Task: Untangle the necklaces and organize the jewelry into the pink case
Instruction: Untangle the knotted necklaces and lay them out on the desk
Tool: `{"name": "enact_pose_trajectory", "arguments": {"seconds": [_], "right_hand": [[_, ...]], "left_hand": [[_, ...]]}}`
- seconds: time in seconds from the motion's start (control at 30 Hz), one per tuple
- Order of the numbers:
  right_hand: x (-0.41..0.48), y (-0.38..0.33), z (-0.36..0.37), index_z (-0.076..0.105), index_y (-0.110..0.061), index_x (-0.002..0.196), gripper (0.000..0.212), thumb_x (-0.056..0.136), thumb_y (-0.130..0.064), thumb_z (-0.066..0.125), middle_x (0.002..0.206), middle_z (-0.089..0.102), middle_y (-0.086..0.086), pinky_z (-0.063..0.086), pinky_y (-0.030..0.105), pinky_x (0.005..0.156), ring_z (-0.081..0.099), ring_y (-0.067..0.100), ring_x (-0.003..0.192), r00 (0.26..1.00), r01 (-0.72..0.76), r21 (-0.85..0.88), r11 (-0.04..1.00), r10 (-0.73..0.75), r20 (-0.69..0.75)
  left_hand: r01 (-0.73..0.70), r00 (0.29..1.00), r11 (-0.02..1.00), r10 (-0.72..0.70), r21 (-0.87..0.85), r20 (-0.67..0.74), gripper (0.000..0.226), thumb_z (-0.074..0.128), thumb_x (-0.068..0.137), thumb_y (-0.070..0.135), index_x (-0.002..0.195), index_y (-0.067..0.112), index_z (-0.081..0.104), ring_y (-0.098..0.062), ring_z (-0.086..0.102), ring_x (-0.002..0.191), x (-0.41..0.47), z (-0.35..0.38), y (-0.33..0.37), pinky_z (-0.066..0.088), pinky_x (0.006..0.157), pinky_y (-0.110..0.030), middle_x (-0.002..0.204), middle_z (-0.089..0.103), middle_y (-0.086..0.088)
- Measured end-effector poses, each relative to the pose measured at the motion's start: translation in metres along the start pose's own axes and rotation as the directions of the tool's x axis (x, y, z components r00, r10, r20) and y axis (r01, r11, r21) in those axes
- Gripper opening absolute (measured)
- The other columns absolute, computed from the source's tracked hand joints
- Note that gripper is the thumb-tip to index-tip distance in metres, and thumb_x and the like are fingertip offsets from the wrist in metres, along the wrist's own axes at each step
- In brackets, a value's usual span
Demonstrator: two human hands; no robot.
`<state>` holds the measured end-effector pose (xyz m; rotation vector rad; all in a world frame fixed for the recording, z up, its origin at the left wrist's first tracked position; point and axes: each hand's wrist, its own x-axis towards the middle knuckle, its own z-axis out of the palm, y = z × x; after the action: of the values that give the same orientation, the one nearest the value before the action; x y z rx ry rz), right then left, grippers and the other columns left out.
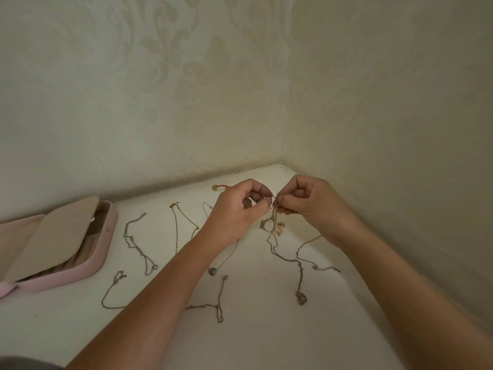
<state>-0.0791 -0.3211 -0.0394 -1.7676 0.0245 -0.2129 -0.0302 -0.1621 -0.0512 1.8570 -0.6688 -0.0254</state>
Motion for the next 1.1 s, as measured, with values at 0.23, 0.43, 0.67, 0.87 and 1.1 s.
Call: {"name": "enact_pose_trajectory", "arguments": {"seconds": [0.23, 0.43, 0.67, 0.87, 1.1], "right_hand": [[-0.002, 0.000, 0.001, 0.065, -0.014, 0.079, 0.019, 0.078, 0.004, 0.071, 0.069, 0.067, 0.000, 0.050, 0.026, 0.075, 0.063, 0.016, 0.071, 0.999, 0.050, -0.019, 0.999, -0.050, -0.001], [-0.002, 0.001, 0.005, 0.053, -0.011, 0.078, 0.022, 0.080, 0.003, 0.070, 0.075, 0.066, 0.009, 0.048, 0.028, 0.070, 0.057, 0.022, 0.070, 0.992, 0.097, -0.011, 0.995, -0.097, -0.079], [-0.003, -0.001, 0.006, 0.051, -0.013, 0.076, 0.026, 0.078, 0.006, 0.069, 0.068, 0.064, -0.002, 0.046, 0.019, 0.063, 0.053, 0.010, 0.061, 0.989, 0.147, -0.062, 0.987, -0.148, -0.014], [-0.004, 0.001, 0.010, 0.067, -0.016, 0.078, 0.013, 0.079, -0.003, 0.063, 0.069, 0.056, -0.006, 0.037, 0.010, 0.057, 0.047, 0.004, 0.058, 0.955, 0.182, -0.540, 0.822, -0.278, -0.101], [-0.001, 0.002, -0.002, 0.073, -0.018, 0.079, 0.020, 0.087, -0.005, 0.061, 0.065, 0.063, -0.010, 0.043, 0.016, 0.065, 0.053, 0.002, 0.061, 0.999, -0.023, -0.126, 0.992, 0.028, 0.041]], "left_hand": [[-0.027, 0.999, 0.999, 0.025, -0.044, -0.031, 0.008, 0.075, 0.082, 0.023, 0.086, 0.029, 0.076, -0.026, 0.038, 0.053, 0.000, -0.005, 0.001, 0.033, 0.056, -0.033, 0.076, 0.071, -0.014], [-0.037, 0.999, 0.997, 0.035, -0.069, -0.032, 0.010, 0.077, 0.079, 0.019, 0.088, 0.022, 0.078, -0.006, 0.028, 0.041, -0.001, -0.007, 0.002, 0.025, 0.045, -0.017, 0.070, 0.071, 0.001], [-0.003, 1.000, 1.000, 0.003, -0.006, -0.025, 0.009, 0.070, 0.085, 0.011, 0.079, 0.018, 0.070, -0.003, 0.030, 0.038, -0.003, -0.006, 0.005, 0.026, 0.043, -0.011, 0.044, 0.049, 0.021], [0.056, 0.997, 0.998, -0.054, -0.028, 0.059, 0.017, 0.056, 0.091, 0.004, 0.077, 0.010, 0.063, 0.005, 0.047, 0.046, -0.001, -0.003, 0.008, 0.033, 0.051, -0.004, 0.049, 0.054, 0.022], [0.183, 0.981, 0.933, -0.154, -0.309, 0.114, 0.020, 0.047, 0.096, 0.011, 0.082, 0.011, 0.062, -0.005, 0.026, 0.052, 0.001, -0.008, 0.007, 0.022, 0.046, -0.016, 0.068, 0.061, 0.012]]}}
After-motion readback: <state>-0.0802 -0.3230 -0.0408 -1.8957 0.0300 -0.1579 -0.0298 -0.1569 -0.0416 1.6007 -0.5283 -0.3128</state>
